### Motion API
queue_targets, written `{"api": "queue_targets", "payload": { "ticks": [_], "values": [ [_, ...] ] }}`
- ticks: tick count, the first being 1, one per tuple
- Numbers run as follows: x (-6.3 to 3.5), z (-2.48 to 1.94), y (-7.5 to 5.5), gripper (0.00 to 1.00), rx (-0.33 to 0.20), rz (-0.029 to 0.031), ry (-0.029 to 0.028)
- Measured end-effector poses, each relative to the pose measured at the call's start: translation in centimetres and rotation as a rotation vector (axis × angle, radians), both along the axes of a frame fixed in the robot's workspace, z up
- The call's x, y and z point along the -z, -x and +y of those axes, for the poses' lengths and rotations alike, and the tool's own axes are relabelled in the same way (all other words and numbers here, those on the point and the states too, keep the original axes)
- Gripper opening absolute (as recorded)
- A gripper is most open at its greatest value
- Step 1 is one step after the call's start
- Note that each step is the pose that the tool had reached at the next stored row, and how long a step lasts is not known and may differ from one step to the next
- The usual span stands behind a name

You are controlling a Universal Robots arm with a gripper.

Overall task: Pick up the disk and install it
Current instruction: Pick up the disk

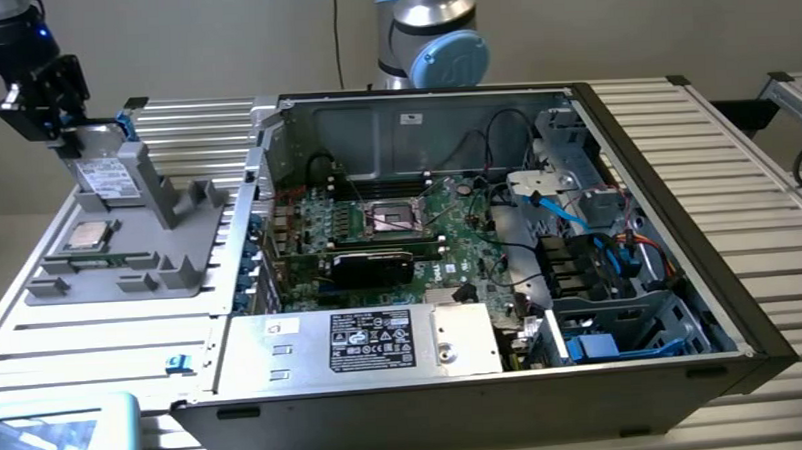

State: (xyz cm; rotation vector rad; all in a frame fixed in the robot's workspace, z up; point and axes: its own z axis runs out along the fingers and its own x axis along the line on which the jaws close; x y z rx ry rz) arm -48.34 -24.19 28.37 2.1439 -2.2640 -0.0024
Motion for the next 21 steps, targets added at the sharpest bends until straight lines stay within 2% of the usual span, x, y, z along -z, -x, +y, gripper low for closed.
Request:
{"api": "queue_targets", "payload": {
  "ticks": [10,11,13,21],
  "values": [
    [0.18,0.0,0.0,0.55,0.0,0.0002,0.0],
    [0.19,0.0,0.0,0.52,0.0,-0.0001,0.0],
    [0.2,0.0,0.0,0.39,0.0,-0.001,0.0],
    [0.2,-0.03,0.01,0.37,0.0,-0.001,-0.0001]
  ]
}}
